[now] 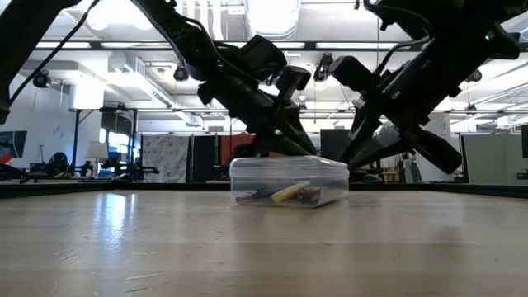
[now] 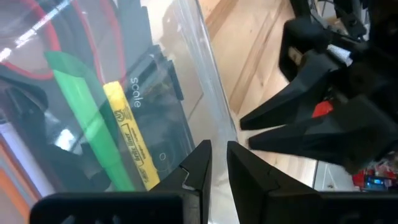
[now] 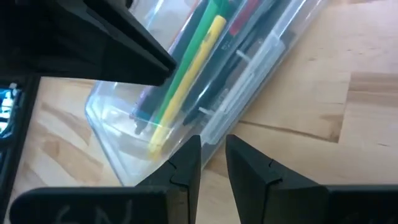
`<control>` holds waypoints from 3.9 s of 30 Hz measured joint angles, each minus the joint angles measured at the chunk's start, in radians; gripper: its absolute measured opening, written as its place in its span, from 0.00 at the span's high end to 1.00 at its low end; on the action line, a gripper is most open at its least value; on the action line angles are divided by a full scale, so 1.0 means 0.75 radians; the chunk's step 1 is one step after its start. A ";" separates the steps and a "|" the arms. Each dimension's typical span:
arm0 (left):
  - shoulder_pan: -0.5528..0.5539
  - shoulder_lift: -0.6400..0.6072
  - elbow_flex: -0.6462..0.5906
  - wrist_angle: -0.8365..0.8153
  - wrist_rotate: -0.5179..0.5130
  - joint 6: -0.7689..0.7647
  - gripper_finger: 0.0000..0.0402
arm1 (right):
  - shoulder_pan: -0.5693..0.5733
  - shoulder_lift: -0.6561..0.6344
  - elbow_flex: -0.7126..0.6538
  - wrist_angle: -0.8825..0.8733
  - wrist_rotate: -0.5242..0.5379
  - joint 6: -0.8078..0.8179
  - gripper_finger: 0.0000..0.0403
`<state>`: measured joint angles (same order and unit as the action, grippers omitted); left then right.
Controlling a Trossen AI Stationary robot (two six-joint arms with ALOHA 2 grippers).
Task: Pick & place school supplies into a supply box
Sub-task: Close the transparent supply box, then return to Home Position
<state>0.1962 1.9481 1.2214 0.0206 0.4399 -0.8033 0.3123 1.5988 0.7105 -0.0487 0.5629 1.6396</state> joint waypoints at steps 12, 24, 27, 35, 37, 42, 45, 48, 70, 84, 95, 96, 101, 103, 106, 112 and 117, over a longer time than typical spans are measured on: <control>-0.007 -0.009 -0.062 0.003 0.029 0.011 0.91 | -0.064 0.008 -0.002 -0.007 0.014 -0.207 0.83; -0.008 -0.007 -0.064 0.002 0.033 0.012 0.91 | -0.116 0.030 -0.004 -0.001 -0.039 -0.212 0.83; -0.008 -0.006 -0.064 0.004 0.033 0.012 0.91 | -0.118 0.030 -0.007 -0.014 -0.045 -0.210 0.83; -0.008 -0.005 -0.061 0.004 0.032 0.011 0.91 | -0.148 0.032 -0.010 -0.033 -0.054 -0.208 0.83; -0.008 -0.005 -0.058 0.003 0.030 0.011 0.91 | -0.163 0.032 -0.010 -0.032 -0.060 -0.219 0.83; -0.007 -0.004 -0.058 0.019 0.022 0.011 0.91 | -0.198 0.032 -0.010 -0.030 -0.072 -0.245 0.83; -0.007 -0.003 -0.058 0.020 0.035 0.011 0.91 | -0.219 0.053 -0.010 0.013 -0.084 -0.280 0.83; -0.006 -0.005 -0.061 0.004 0.045 0.004 0.91 | -0.230 0.093 -0.010 0.096 -0.106 -0.302 0.83; -0.008 -0.216 -0.069 -0.022 -0.073 0.140 0.91 | -0.204 -0.224 0.005 -0.180 -0.124 -0.506 0.83; -0.007 -0.663 -0.126 -0.142 -0.142 0.362 0.91 | -0.194 -0.864 0.005 -0.179 -0.267 -0.891 0.83; -0.162 -0.929 -0.199 -0.120 -0.140 0.333 0.91 | -0.056 -1.175 -0.048 -0.085 -0.570 -1.414 0.83; -0.197 -0.945 -0.220 -0.113 -0.141 0.337 0.91 | -0.037 -1.177 -0.082 -0.054 -0.582 -1.400 0.83; -0.359 -0.993 -0.393 0.188 -0.213 0.348 0.91 | -0.006 -1.130 -0.349 0.465 -0.605 -1.343 0.83; -0.394 -0.993 -0.488 0.406 -0.255 0.321 0.91 | -0.011 -1.103 -0.451 0.720 -0.610 -1.346 0.83; -0.392 -1.015 -0.634 0.655 -0.248 0.265 0.91 | -0.051 -1.137 -0.541 0.819 -0.687 -1.347 0.83; -0.297 -1.326 -0.883 0.689 -0.238 0.265 0.91 | -0.173 -1.450 -0.593 0.556 -0.861 -1.346 0.83; -0.215 -1.604 -1.084 0.674 -0.243 0.299 0.91 | -0.198 -1.684 -0.568 0.079 -0.705 -1.377 0.83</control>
<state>0.0349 0.7453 0.4083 0.5264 0.2574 -0.5793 0.1638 0.3358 0.2848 0.0105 0.0339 0.6067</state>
